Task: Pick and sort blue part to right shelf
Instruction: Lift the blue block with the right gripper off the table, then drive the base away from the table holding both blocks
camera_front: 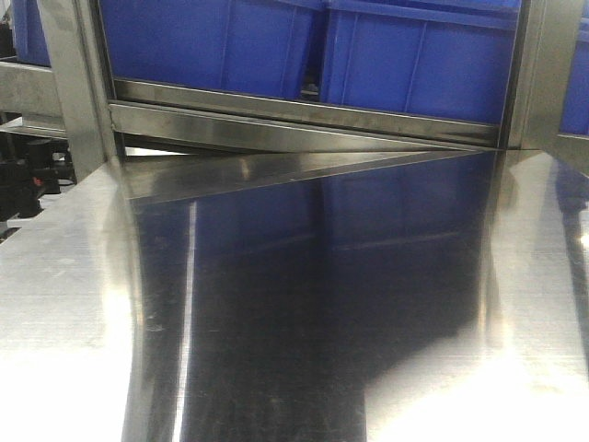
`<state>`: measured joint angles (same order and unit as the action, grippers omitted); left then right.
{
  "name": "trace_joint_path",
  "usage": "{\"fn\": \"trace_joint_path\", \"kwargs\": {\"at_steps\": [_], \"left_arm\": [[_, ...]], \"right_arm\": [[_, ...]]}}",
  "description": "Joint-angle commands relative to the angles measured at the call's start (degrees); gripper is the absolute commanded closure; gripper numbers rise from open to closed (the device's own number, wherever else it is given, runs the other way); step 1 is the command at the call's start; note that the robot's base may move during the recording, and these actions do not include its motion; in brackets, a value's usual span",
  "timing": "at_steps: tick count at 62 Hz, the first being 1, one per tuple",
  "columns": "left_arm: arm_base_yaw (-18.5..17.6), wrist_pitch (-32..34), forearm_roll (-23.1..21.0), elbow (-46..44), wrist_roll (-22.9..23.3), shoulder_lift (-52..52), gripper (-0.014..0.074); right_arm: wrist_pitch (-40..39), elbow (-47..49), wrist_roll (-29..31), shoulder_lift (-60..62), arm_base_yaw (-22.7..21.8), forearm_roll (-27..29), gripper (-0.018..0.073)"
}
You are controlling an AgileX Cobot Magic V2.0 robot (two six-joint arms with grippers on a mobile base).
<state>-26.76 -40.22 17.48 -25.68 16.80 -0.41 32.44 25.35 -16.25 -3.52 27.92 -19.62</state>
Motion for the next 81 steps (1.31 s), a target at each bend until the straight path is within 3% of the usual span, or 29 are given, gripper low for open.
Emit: {"fn": "trace_joint_path", "kwargs": {"at_steps": [1, 81], "left_arm": [[0.0, 5.1, 0.9, -1.6, 0.0, -0.9, 0.0265], [0.1, 5.1, 0.7, -1.6, 0.0, -0.7, 0.0265]], "right_arm": [[-5.8, 2.0, 0.5, -0.8, 0.0, -1.7, 0.0306], [-5.8, 1.8, 0.5, -0.9, 0.0, -1.7, 0.0306]]}}
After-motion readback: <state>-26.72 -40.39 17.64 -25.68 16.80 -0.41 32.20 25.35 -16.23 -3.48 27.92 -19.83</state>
